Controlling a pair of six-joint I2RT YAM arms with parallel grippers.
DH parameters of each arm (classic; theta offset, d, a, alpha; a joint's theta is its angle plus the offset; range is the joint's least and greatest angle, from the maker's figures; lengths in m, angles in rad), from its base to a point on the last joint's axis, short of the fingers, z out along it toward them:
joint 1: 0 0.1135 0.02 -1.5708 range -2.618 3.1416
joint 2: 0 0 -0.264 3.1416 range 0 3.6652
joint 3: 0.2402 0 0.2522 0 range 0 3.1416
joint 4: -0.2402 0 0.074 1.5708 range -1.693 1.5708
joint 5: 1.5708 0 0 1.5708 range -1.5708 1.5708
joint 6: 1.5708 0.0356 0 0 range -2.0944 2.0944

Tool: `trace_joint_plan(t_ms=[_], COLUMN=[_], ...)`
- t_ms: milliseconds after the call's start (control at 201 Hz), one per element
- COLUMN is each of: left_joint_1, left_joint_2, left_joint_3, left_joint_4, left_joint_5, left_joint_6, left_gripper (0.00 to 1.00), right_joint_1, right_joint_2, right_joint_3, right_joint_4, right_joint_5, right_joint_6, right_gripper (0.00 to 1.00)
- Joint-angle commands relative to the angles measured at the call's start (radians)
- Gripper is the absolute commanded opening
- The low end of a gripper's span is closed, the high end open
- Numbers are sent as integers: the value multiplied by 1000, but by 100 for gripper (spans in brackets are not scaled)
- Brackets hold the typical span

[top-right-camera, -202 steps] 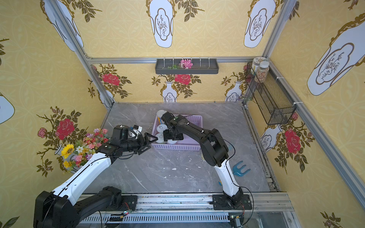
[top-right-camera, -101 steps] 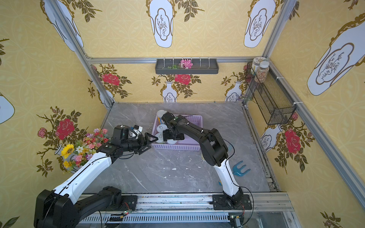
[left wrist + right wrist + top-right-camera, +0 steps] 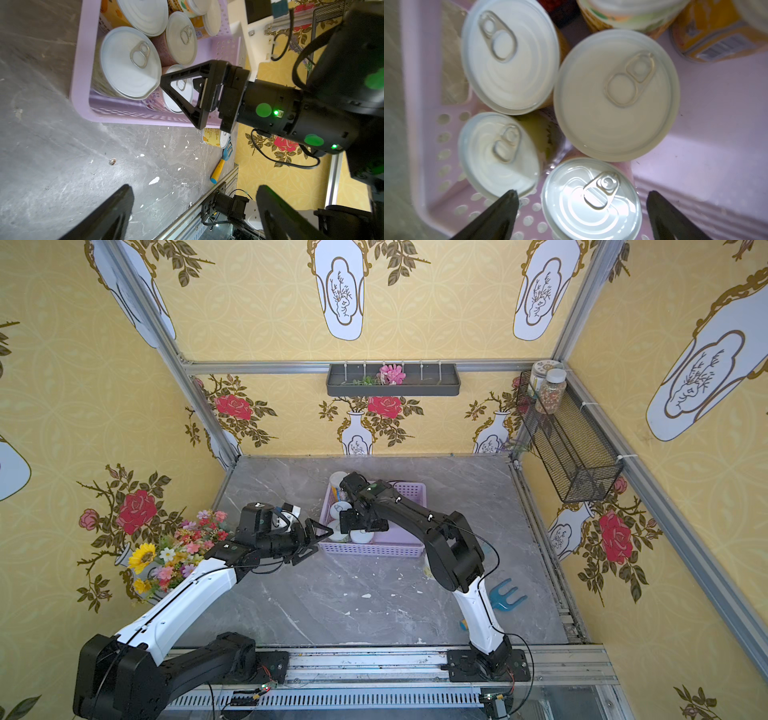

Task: Put the canned food in the basket
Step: Pick up the canned food from the center of the board.

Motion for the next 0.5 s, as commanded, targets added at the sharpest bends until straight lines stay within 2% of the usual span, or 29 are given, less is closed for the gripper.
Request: trace_joint_plan(t_ms=[0, 179, 299, 493], left_joint_1=[1, -1, -31, -150], left_joint_2=[10, 28, 50, 149], left_joint_3=[10, 39, 90, 189], left_joint_4=[-4, -40, -85, -88], left_joint_5=[-14, -50, -112, -203], left_joint_6=[17, 61, 107, 162], left_gripper=[98, 97, 97, 97], right_joint_1=[-1, -11, -11, -31], right_joint_2=[-34, -105, -213, -429], right_joint_3=[-15, -65, -133, -293], right_joint_4=[22, 1, -35, -153], right_joint_5=[-13, -2, 35, 115], right_joint_6=[-7, -7, -18, -8], right_gripper=[100, 100, 100, 98])
